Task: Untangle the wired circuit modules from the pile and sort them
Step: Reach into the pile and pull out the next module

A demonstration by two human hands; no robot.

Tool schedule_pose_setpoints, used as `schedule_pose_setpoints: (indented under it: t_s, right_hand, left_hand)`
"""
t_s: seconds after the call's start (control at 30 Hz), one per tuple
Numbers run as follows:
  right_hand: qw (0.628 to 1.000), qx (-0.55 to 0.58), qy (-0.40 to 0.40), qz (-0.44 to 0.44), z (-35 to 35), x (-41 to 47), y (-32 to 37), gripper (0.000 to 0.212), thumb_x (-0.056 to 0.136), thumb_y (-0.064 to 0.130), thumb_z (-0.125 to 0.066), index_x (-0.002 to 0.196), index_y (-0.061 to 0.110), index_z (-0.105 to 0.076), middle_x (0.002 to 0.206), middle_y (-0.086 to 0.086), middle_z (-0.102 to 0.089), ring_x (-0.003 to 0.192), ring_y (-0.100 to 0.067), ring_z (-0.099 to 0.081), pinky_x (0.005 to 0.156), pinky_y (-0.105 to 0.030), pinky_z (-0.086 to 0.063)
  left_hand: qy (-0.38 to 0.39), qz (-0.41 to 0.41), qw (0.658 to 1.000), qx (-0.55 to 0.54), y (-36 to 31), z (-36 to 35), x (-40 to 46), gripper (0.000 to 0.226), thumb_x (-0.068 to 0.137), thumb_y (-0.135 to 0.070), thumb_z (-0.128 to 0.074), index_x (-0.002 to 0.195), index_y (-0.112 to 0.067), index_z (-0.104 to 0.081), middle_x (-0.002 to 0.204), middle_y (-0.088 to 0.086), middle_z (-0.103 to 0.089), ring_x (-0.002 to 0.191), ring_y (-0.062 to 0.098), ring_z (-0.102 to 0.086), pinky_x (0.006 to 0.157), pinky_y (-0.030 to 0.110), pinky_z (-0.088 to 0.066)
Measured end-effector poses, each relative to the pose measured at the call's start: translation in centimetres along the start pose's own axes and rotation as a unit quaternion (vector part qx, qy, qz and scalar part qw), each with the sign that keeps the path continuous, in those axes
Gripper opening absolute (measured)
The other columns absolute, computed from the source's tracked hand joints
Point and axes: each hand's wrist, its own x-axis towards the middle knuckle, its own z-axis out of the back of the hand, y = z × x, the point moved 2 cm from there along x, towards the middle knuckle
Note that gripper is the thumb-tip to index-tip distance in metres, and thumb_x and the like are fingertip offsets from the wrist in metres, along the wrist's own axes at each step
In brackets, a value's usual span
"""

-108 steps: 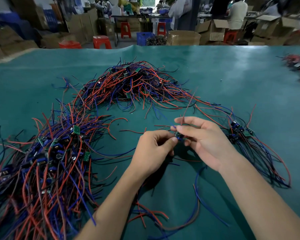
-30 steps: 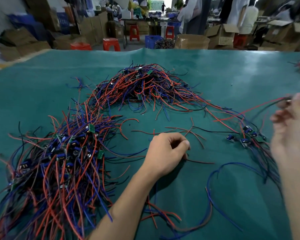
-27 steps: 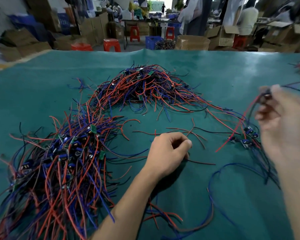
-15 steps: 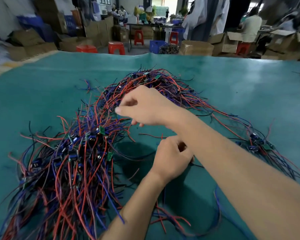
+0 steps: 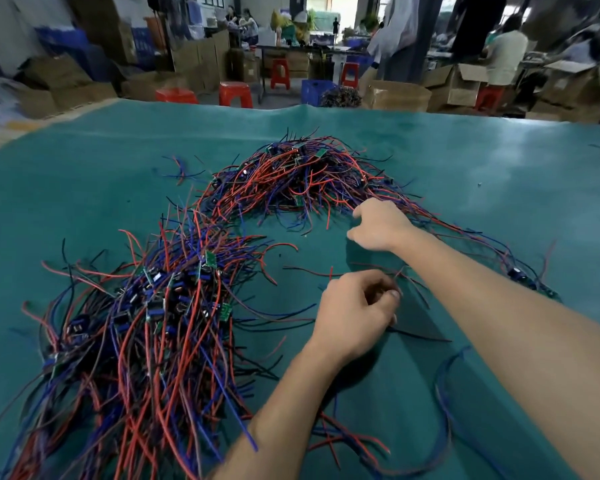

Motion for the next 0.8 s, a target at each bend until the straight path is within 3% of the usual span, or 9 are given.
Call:
schedule_pose_setpoints:
  t_s: [0.13, 0.23, 0.3, 0.37, 0.43, 0.53, 0.57, 0.67, 0.8]
  right_hand:
    - [0.998, 0.045, -0.035, -0.006, 1.6, -1.3, -1.1, 0.015, 0.086, 0.017, -0.069, 0.086, 0.003, -0.076, 0.086, -0.018, -0.068, 0.084, -0.033, -0.059, 0.073, -0.031, -0.047]
    - [0.989, 0.130, -0.070, -0.024, 3.3, -3.9, -2.7, 0.010, 0.086, 0.023, -0.074, 0.083, 0.017, -0.082, 0.090, -0.007, -0.075, 0.092, -0.028, -0.064, 0.076, -0.026, -0.039]
    - [0.980, 0.175, -0.095, -0.031, 4.0, -6.2, -4.0, 0.010, 0.085, 0.025, -0.075, 0.077, 0.025, -0.080, 0.091, -0.003, -0.077, 0.094, -0.025, -0.066, 0.076, -0.029, -0.041]
    - [0.972, 0.203, -0.116, -0.021, 4.0, -8.5, -5.0, 0.010, 0.085, 0.028, -0.075, 0.078, 0.022, -0.080, 0.094, -0.003, -0.079, 0.096, -0.028, -0.069, 0.080, -0.038, -0.050]
    - [0.961, 0.243, -0.131, -0.002, 3.5, -10.7, -5.5, 0.010, 0.085, 0.029, -0.076, 0.086, 0.020, -0.080, 0.093, -0.003, -0.078, 0.098, -0.026, -0.070, 0.088, -0.036, -0.053]
    - [0.938, 0.316, -0.136, 0.041, 2.4, -13.8, -5.3, 0.007, 0.087, 0.024, -0.077, 0.085, 0.029, -0.082, 0.082, 0.016, -0.078, 0.088, -0.008, -0.073, 0.084, -0.029, -0.053]
    - [0.937, 0.317, -0.134, 0.063, 1.9, -14.4, -5.0, 0.010, 0.087, 0.023, -0.077, 0.083, 0.030, -0.082, 0.079, 0.018, -0.077, 0.084, -0.004, -0.072, 0.081, -0.026, -0.052]
    - [0.948, 0.261, -0.129, 0.130, 0.5, -15.5, -3.6, 0.017, 0.087, 0.021, -0.076, 0.074, 0.029, -0.081, 0.073, 0.016, -0.075, 0.080, -0.013, -0.064, 0.075, -0.028, -0.046]
    - [0.943, 0.272, -0.107, 0.160, -0.1, -15.8, -3.2, 0.011, 0.081, 0.033, -0.068, 0.075, 0.034, -0.076, 0.063, 0.016, -0.070, 0.064, -0.005, -0.060, 0.065, -0.017, -0.040]
  left_hand:
    - [-0.011, 0.004, 1.000, -0.007, 0.1, 0.1, 0.0, 0.012, 0.082, -0.021, -0.057, 0.082, -0.022, -0.068, 0.064, -0.001, -0.072, 0.067, 0.014, -0.070, 0.080, 0.035, -0.057]
    - [-0.040, 0.008, 0.999, -0.023, 0.3, 0.2, 0.2, 0.011, 0.087, -0.017, -0.058, 0.091, -0.020, -0.067, 0.067, -0.001, -0.073, 0.066, 0.012, -0.068, 0.075, 0.028, -0.055]
    - [-0.065, 0.022, 0.996, -0.052, 0.5, 0.2, 0.3, 0.012, 0.092, -0.019, -0.057, 0.102, -0.020, -0.063, 0.074, 0.000, -0.074, 0.068, 0.013, -0.066, 0.077, 0.033, -0.055]
    - [-0.080, 0.040, 0.993, -0.077, 0.7, 0.2, 0.5, 0.013, 0.096, -0.025, -0.054, 0.107, -0.022, -0.060, 0.082, 0.000, -0.075, 0.067, 0.013, -0.062, 0.077, 0.043, -0.055]
    - [-0.086, 0.049, 0.991, -0.089, 0.8, 0.2, 0.5, 0.013, 0.100, -0.031, -0.050, 0.107, -0.024, -0.058, 0.087, -0.002, -0.075, 0.064, 0.010, -0.061, 0.068, 0.043, -0.054]
    - [-0.090, 0.060, 0.989, -0.104, 0.8, 0.3, 0.5, 0.024, 0.103, -0.039, -0.044, 0.104, -0.019, -0.058, 0.091, -0.004, -0.075, 0.059, 0.012, -0.062, 0.062, 0.038, -0.051]
    - [-0.090, 0.063, 0.989, -0.103, 0.8, 0.3, 0.5, 0.030, 0.102, -0.043, -0.043, 0.100, -0.017, -0.058, 0.090, -0.004, -0.074, 0.060, 0.014, -0.062, 0.062, 0.039, -0.051]
    - [-0.100, 0.064, 0.989, -0.090, 0.8, 0.6, 0.5, 0.043, 0.098, -0.051, -0.043, 0.091, -0.013, -0.061, 0.082, 0.006, -0.071, 0.064, 0.023, -0.059, 0.069, 0.051, -0.051]
    - [-0.094, 0.041, 0.988, -0.112, 0.9, 0.7, 0.5, 0.029, 0.094, -0.035, -0.051, 0.091, -0.012, -0.068, 0.072, -0.003, -0.069, 0.059, 0.015, -0.053, 0.064, 0.042, -0.049]
